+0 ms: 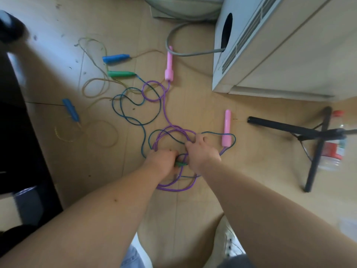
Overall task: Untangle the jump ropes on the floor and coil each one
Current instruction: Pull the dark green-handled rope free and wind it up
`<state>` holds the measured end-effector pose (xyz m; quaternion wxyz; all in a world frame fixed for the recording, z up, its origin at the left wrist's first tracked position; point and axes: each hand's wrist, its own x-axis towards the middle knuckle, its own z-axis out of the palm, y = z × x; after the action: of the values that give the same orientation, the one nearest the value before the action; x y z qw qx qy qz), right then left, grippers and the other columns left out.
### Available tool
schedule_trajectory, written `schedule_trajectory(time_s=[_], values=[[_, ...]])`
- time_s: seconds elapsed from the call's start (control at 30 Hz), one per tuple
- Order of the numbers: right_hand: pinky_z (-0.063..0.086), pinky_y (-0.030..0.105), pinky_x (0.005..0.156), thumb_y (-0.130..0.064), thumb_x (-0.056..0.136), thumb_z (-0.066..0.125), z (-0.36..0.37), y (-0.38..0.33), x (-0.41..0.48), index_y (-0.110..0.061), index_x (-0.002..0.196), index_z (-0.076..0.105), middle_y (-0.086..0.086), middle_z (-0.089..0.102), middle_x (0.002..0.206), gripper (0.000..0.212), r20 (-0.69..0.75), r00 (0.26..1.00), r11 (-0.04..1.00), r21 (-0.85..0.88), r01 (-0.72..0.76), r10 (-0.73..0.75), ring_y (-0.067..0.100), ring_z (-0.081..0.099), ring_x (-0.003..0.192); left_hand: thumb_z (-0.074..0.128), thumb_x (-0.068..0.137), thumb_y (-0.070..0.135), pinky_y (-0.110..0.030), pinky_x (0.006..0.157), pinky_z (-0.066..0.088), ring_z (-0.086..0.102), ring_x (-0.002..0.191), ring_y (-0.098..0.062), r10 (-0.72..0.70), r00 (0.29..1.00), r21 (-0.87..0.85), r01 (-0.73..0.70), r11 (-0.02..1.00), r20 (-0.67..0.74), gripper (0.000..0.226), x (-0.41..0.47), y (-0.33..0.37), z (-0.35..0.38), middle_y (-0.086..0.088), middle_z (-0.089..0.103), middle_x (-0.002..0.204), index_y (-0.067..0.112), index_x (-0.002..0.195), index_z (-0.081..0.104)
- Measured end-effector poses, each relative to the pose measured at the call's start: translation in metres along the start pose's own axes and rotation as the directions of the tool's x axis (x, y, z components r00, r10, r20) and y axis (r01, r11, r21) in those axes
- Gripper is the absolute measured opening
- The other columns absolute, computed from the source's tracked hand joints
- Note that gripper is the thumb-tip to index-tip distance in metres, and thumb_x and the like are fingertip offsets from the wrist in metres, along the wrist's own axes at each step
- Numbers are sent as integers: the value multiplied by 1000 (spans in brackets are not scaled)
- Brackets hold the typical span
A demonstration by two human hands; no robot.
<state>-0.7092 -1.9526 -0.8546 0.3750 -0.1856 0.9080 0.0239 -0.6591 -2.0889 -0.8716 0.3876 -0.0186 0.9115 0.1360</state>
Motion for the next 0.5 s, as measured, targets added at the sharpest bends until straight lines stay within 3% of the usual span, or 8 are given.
schedule_trajectory(time_s=[0.17,0.37,0.47,0.5], values=[[47,48,99,-33,87,61,-23,-2,-22,-24,122,59,9,41,127,36,25,999,994,106,26,-29,33,41,121,58,93,34,-35,82,46,65,105,-31,-19,990,-235,-14,972,-139,27,-33,1,-23,-6,71,111,21,117,56],[45,38,91,-26,95,49,-82,-3,-71,-17,112,60,10,62,113,22,-136,990,971,226,72,-42,31,52,117,65,88,25,-38,85,53,65,106,-34,9,973,-107,-35,994,-231,35,-87,9,-73,-10,68,114,21,122,58],[36,44,104,-29,96,50,-108,-1,-105,-18,105,60,7,66,96,17,-226,974,939,333,87,-10,31,58,100,61,92,26,-32,75,47,65,99,-32,-23,946,-215,-50,975,-322,24,-116,15,-91,-11,69,104,19,115,64],[39,43,102,-31,95,51,-116,-1,-117,-20,102,59,4,65,91,15,-265,964,926,364,103,-3,31,57,94,60,94,27,-30,69,42,64,93,-30,-17,935,-242,-74,967,-355,19,-127,18,-98,-9,67,97,20,112,64]])
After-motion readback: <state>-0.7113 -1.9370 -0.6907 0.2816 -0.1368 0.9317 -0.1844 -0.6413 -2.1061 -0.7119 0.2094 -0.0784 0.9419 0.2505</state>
